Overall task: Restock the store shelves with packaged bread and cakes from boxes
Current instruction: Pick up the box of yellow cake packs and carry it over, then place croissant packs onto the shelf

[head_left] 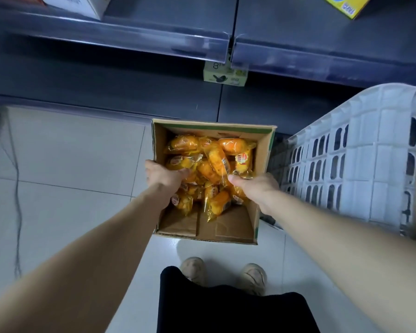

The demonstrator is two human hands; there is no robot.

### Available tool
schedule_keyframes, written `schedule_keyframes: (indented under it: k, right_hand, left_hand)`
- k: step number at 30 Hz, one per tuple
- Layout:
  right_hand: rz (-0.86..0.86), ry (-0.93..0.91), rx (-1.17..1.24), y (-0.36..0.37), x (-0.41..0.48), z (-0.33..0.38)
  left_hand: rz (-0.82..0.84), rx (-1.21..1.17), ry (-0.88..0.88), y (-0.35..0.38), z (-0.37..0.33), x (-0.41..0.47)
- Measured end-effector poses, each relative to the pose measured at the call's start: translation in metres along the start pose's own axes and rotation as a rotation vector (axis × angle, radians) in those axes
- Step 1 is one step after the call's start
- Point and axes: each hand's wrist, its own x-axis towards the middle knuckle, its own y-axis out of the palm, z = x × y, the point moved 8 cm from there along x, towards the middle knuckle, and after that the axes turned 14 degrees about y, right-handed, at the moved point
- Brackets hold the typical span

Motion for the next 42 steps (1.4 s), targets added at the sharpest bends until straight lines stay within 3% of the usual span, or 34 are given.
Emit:
schedule_keyframes:
  k: [8, 16, 23, 26, 29, 33, 42]
  right_hand:
    - [0.043, 0.062, -0.022, 0.027, 0.013, -0.025]
    - [0.185, 0.052, -0.023, 0.038, 0.052, -0.012]
    - [0.067, 0.046, 0.017, 0.035, 0.082, -0.005]
    - [-0.033, 0.002, -0.097, 0.031, 0.066, 0.0]
    - [-0.144, -0.15, -0.225, 0.018, 0.025, 0.019]
    - [-0.242, -0.414, -0.206, -0.014, -0.063, 0.051]
    - [-0.368, -0.661, -0.131, -0.175, -0.305, 0.083]
  left_hand:
    - [0.045, 0.067, -0.047, 0.003, 0.023, 0.005]
    - [0.142, -0.027, -0.055, 0.03, 0.041, 0.027]
    - [0.227, -0.094, 0.011, 0.056, 0.034, 0.05]
    - [0.227, -0.08, 0.042, 0.051, 0.02, 0.042]
    - [0.247, -0.074, 0.093, 0.035, -0.011, 0.018]
    - [0.266, -0.057, 0.232, -0.001, -0.087, -0.031]
    - [0.344, -0.003, 0.541, -0.102, -0.3, -0.19]
